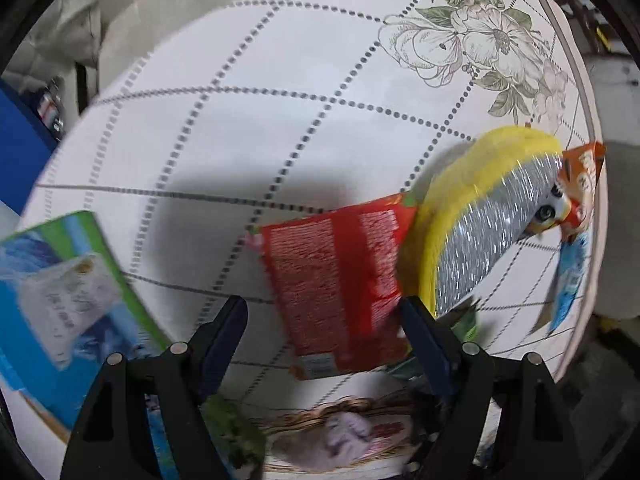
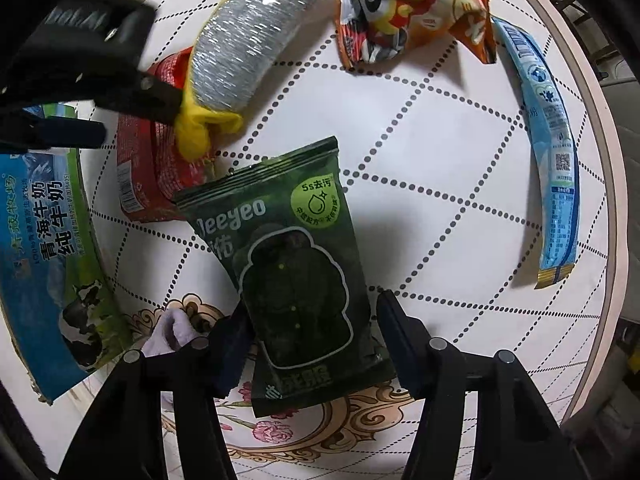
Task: Organize soft objects
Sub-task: 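Grasp the red snack bag with the left tool while the right grasps the green seaweed bag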
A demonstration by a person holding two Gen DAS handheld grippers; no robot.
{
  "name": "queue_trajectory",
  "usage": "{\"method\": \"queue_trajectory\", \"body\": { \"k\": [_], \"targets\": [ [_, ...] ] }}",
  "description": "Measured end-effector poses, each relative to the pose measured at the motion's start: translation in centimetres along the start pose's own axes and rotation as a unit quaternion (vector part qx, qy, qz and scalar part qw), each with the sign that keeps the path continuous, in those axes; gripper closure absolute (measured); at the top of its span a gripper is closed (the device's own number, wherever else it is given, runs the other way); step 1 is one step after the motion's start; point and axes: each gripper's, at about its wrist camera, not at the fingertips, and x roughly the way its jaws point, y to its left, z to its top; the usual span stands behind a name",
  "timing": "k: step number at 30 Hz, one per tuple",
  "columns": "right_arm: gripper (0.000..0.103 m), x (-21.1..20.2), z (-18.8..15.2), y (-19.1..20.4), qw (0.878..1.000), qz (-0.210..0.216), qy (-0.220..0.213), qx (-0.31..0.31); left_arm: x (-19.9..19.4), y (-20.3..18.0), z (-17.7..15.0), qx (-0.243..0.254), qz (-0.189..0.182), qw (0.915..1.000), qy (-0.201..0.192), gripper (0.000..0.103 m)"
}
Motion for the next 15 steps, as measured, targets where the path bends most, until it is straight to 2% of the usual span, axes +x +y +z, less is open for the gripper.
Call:
{"method": "queue_trajectory", "body": {
  "k": [1, 3, 7, 9, 10, 11, 15],
  "targets": [
    [0.041, 0.0, 0.2, 0.3, 1.0, -0.001, 0.0, 0.0, 0.4, 0.0, 0.1, 0.0, -0.001, 1.0, 0.005, 0.024],
    [0.041, 0.2, 0.7, 0.5, 1.0, -0.002, 0.004, 0.0, 1.5, -0.2, 0.4, 0.005, 0.023, 0.9996, 0.013, 0.025],
    [0.042, 0.9, 1.7, 0.4, 1.0, 0.0, 0.012, 0.003, 1.5, -0.7, 0.2, 0.009, 0.045, 0.9989, -0.006, 0.03],
    [0.048, 0.8, 1.9, 0.5, 1.0, -0.01, 0.01, 0.0, 0.7, -0.8, -0.1, 0.011, 0.051, 0.9984, -0.024, 0.05],
    [0.058, 0.7, 1.8, 0.8, 1.0, -0.012, 0.009, 0.0, 0.5, -1.0, -0.3, 0.011, 0.051, 0.9983, -0.025, 0.052],
    [0.062, 0.6, 1.8, 0.9, 1.0, -0.013, 0.008, 0.001, 0.2, -1.0, -0.5, 0.01, 0.051, 0.9982, -0.03, 0.054],
    [0.07, -0.6, 1.1, 1.3, 1.0, -0.023, -0.002, -0.004, -1.7, -0.6, -2.2, 0.006, 0.054, 0.9969, -0.057, 0.056]
  ]
}}
